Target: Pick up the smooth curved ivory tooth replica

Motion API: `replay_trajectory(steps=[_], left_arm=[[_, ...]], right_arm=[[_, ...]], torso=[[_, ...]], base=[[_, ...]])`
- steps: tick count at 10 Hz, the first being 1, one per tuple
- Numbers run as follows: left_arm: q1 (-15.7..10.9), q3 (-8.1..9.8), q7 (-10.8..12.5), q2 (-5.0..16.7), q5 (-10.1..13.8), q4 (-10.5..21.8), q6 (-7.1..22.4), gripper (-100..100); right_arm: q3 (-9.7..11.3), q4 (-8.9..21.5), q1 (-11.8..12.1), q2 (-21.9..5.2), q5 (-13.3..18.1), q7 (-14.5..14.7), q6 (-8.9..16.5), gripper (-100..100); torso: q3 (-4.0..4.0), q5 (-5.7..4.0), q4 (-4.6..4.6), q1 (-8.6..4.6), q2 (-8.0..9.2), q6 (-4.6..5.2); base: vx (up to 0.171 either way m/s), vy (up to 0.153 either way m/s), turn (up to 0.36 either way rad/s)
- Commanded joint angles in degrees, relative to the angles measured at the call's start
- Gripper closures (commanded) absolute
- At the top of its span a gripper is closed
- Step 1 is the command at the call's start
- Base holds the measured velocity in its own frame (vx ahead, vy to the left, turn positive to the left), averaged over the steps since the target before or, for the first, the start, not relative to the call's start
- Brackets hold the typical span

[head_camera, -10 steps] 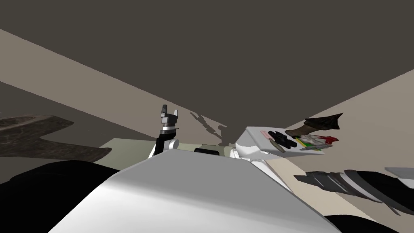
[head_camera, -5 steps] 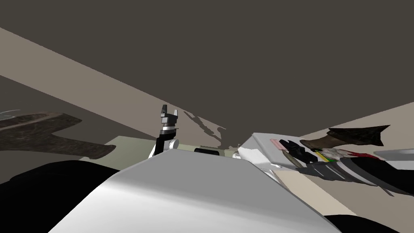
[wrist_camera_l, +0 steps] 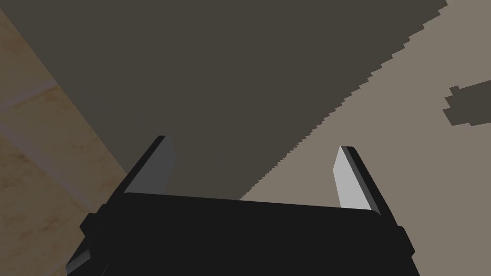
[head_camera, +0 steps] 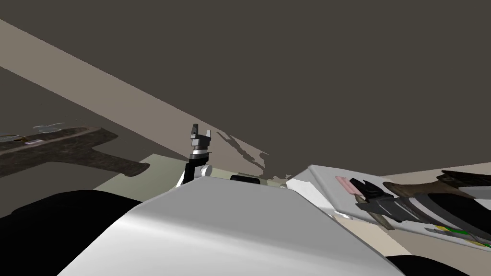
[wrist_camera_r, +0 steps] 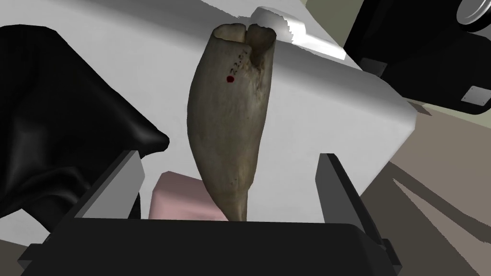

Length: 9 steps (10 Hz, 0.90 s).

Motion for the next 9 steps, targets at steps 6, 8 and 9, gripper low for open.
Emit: replay_trajectory(steps=[6,8,9], left_arm=[[0.0,0.0,0.0,0.0,0.0,0.0,0.0,0],[0.0,0.0,0.0,0.0,0.0,0.0,0.0,0],[0.0,0.01,0.0,0.0,0.0,0.0,0.0,0]], right_arm=[[-1.8,6.0,7.9,9.8,-2.9,3.4,-2.7,-100],[-2.3,7.8,10.4,12.5,-3.7,4.3,-3.5,-100],[-2.8,9.5,12.3,14.5,-4.5,5.3,-4.2,-100]], torso=[[0.04,-0.19,-0.01,-0.17,0.09,0.08],[0.04,-0.25,0.0,-0.24,0.09,0.07],[0.04,-0.28,0.0,-0.31,0.09,0.19]], base=[[-0.022,0.02,0.215],[-0.018,0.02,0.19],[-0.013,0.023,0.167]])
